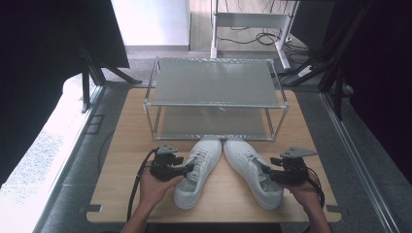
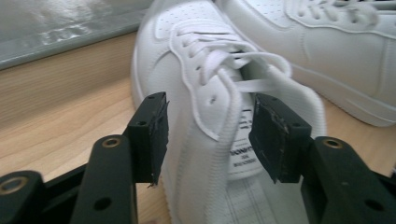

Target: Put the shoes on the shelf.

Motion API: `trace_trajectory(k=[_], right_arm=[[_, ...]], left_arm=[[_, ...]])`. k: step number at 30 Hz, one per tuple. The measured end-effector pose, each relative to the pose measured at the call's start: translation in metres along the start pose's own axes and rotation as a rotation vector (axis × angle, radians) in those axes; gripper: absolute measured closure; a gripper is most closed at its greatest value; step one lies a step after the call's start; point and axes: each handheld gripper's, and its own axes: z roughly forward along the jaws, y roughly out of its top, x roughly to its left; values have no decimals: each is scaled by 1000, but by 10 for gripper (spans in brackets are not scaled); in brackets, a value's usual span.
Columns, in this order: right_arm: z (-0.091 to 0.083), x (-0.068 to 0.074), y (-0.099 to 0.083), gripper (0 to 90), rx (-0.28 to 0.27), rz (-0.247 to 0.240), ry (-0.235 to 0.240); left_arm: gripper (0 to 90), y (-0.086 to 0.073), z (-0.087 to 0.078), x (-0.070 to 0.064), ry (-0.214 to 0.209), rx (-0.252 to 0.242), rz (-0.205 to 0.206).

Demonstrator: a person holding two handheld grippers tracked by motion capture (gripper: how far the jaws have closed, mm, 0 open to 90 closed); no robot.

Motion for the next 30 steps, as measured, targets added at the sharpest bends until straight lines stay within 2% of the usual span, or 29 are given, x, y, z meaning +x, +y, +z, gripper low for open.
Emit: trace_trajectory(k=[3,4,7,14,16,17,19,23,27,28,29,30], right_arm=[[2,1,0,505,7,-4,-10],[3,1,0,508,10,-5,-17],[4,0,0,517,17,-3,-24],[9,1,2,530,40,-5,-36],[13,1,2,534,54,-5,-40],[13,0,2,535,58,-4,-40],[17,-1,2,541,73,-2,-50],[24,-2,1,568,106,-5,-78],[31,-6,2,609,122,-6,-82],[32,-7,3,614,130,-12,-81],[34,-7,5,637,142,-25,-78],[34,-7,5,637,142,-25,-78]], left_arm=[[493,-1,5,-1,47,10,7],[502,-1,5,-1,47,10,7],[517,-1,10,-3,88,24,19],[526,0,14,-3,100,31,18],[526,1,19,-4,127,49,30],[531,1,19,-4,127,49,30],[554,2,27,-6,176,71,49],[577,4,30,-4,175,75,43],[650,6,36,-5,180,85,56],[684,6,38,-7,190,88,63],[716,7,41,-9,217,93,80],[728,7,41,-9,217,93,80]])
